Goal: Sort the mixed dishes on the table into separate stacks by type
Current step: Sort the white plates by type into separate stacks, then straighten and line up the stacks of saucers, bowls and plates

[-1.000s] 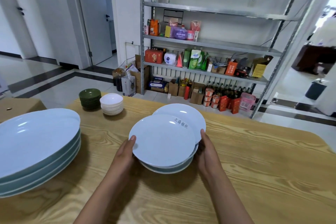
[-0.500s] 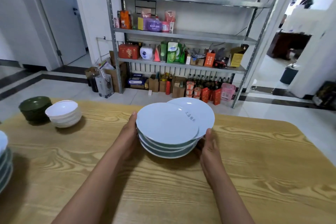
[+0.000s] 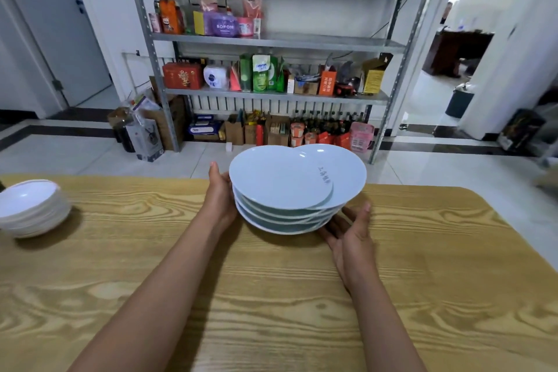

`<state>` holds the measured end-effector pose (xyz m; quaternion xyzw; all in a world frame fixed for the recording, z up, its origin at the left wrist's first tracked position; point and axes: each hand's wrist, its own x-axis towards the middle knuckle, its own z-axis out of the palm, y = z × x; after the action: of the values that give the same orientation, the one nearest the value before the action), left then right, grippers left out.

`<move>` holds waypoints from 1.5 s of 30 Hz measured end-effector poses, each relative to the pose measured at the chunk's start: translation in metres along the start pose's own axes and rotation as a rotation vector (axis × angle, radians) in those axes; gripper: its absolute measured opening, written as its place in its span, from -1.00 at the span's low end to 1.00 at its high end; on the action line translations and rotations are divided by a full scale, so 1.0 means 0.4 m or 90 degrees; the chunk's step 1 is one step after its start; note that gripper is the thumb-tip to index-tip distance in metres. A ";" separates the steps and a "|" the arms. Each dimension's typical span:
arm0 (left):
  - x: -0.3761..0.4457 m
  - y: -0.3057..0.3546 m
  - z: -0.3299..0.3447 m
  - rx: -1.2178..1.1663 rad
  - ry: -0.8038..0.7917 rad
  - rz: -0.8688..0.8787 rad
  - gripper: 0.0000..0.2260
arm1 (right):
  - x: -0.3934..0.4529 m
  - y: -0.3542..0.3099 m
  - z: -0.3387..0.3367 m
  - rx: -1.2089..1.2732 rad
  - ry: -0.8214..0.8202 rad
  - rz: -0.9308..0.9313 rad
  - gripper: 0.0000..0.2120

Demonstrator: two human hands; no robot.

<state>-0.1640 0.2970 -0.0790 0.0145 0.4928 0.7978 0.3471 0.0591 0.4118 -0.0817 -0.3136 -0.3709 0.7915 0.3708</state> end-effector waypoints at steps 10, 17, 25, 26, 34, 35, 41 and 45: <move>0.073 -0.063 0.032 -0.110 -0.021 0.040 -0.35 | 0.037 -0.002 -0.017 0.097 -0.013 0.073 -0.33; -0.081 -0.093 0.013 -0.005 0.086 0.158 -0.64 | -0.002 -0.009 -0.004 0.085 0.024 0.042 -0.70; -0.379 -0.123 -0.199 1.043 0.013 0.387 -0.52 | -0.206 0.142 -0.021 -1.076 -0.058 -0.340 -0.52; -0.424 -0.122 -0.228 1.129 0.007 0.381 -0.42 | -0.236 0.156 -0.013 -1.179 -0.074 -0.327 -0.45; -0.808 -0.129 -0.515 1.254 0.099 0.345 -0.51 | -0.477 0.264 0.105 -1.308 -0.269 -0.276 -0.33; -0.861 -0.125 -0.556 1.249 0.118 0.331 -0.53 | -0.510 0.285 0.132 -1.309 -0.272 -0.280 -0.33; -1.097 -0.095 -0.762 1.187 0.383 0.242 -0.52 | -0.707 0.445 0.306 -1.242 -0.362 -0.320 -0.33; -1.194 -0.068 -0.923 1.055 0.580 0.182 -0.43 | -0.811 0.544 0.429 -0.855 -0.458 -0.286 -0.48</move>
<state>0.0780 -0.2535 -0.1382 0.0035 0.9822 0.1593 -0.0996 0.0210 -0.0128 -0.0976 -0.1131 -0.9205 0.3571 0.1108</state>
